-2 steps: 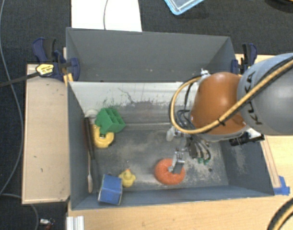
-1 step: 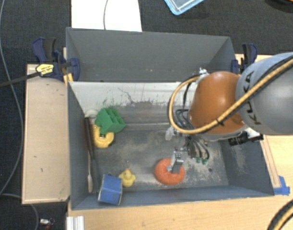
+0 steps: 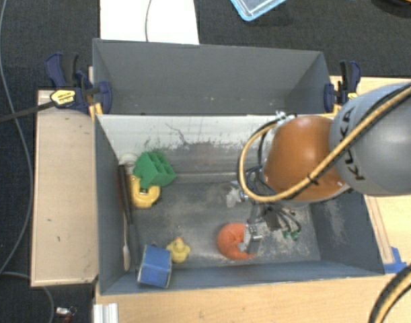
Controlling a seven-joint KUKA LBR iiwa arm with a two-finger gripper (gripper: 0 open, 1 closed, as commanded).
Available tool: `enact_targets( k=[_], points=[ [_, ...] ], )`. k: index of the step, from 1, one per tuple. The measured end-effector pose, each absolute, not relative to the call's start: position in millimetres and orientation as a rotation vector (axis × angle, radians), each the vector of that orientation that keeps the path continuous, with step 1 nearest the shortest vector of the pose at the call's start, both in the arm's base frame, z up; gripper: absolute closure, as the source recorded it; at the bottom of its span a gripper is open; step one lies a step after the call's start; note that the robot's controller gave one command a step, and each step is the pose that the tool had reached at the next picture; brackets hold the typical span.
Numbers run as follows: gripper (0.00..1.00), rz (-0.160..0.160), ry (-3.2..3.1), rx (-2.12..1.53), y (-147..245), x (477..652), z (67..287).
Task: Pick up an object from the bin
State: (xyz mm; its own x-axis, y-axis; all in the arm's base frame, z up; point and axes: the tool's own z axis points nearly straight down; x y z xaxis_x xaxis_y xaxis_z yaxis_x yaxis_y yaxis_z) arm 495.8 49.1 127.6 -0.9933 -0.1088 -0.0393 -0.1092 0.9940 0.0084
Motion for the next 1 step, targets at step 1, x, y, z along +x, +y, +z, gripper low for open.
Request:
enact_targets(
  k=[1],
  points=[
    [0.0,0.012,3.088,-0.339,45.6,491.3,104.0]
  ],
)
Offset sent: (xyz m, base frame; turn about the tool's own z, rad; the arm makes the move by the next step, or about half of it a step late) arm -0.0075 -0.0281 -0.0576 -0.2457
